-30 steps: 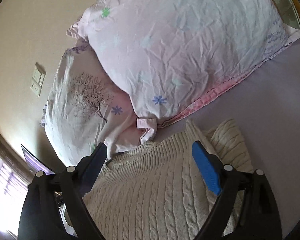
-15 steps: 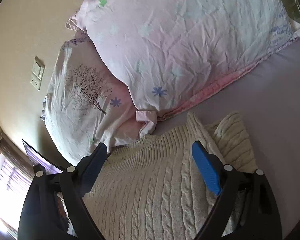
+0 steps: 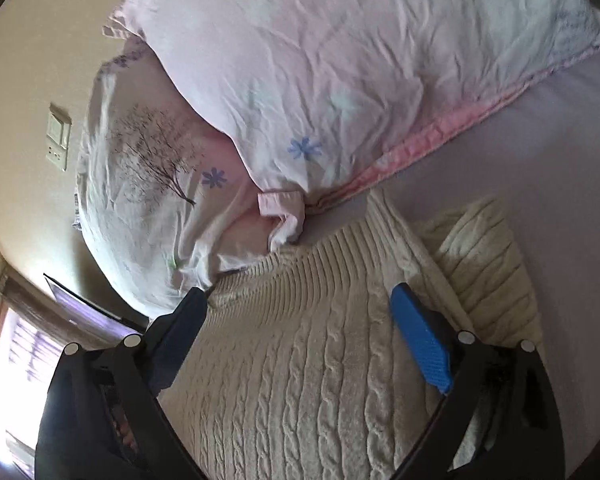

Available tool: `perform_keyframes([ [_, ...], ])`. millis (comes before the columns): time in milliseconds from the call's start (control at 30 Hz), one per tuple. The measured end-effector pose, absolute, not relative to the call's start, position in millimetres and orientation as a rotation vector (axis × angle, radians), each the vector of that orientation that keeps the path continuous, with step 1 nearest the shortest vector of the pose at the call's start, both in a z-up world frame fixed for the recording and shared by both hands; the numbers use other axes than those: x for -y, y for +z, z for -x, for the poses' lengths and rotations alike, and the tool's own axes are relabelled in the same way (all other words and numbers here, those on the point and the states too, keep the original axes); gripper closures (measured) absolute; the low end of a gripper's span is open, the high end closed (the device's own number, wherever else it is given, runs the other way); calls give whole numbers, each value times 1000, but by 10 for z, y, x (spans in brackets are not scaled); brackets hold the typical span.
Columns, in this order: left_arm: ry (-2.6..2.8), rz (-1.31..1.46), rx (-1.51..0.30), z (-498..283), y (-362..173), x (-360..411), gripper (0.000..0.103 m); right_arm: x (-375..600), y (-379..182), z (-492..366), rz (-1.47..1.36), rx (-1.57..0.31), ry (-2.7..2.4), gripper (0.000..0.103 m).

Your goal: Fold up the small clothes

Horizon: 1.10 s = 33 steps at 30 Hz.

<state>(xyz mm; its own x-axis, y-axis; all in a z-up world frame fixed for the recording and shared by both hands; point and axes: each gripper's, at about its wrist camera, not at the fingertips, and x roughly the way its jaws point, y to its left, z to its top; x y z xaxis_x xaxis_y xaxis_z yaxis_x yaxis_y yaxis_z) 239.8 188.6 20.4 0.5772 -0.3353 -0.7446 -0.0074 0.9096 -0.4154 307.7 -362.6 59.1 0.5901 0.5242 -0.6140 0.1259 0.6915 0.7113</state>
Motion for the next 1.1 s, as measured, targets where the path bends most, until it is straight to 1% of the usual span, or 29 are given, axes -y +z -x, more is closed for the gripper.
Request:
perform_keyframes([
  [67,-208,397,-975,-2361,132,-1804,43,3666,671,-3018,-796,-885,250,7],
  [133,-205,378,-965,-2311,123,-1756,43,3742,702,-2969,-828,-853,240,7],
  [200,-217,411,-973,-2291,104,-1719,47,3832,697,-2935,-875,-836,232,7],
  [233,-249,451,-990,-2291,71,-1714,65,3862,688,-2927,-893,-833,232,7],
  [300,-246,522,-985,-2262,25,-1726,68,3893,679,-2920,-917,-830,234,7],
  [333,-245,530,-986,-2261,23,-1716,72,3893,680,-2920,-921,-830,239,7],
  [367,-265,593,-992,-2255,-12,-1734,84,3892,685,-2918,-922,-829,243,7],
  [467,-350,847,-996,-2259,-169,-1854,86,3868,734,-2920,-924,-826,265,7],
  [567,-511,1146,-905,-2237,-172,-1901,88,3892,782,-2900,-942,-805,279,7],
  [633,-580,1140,-827,-2230,63,-1737,88,3950,826,-2872,-959,-777,282,7],
  [733,-746,1096,-762,-2302,524,-1221,89,4052,898,-2820,-970,-735,270,7],
  [833,-932,1039,-742,-2455,850,-442,89,4163,947,-2771,-968,-697,240,7],
  [933,-1067,992,-810,-2673,898,515,87,4305,961,-2732,-942,-669,181,7],
  [967,-1081,954,-873,-2744,840,913,84,4363,945,-2728,-931,-677,151,7],
  [1000,-1084,918,-930,-2789,787,1203,83,4414,915,-2722,-932,-686,132,7],
  [1067,-1128,914,-997,-2804,699,1527,84,4519,839,-2717,-950,-722,113,7],
  [1100,-1145,924,-996,-2785,699,1524,84,4559,812,-2718,-958,-741,112,6],
])
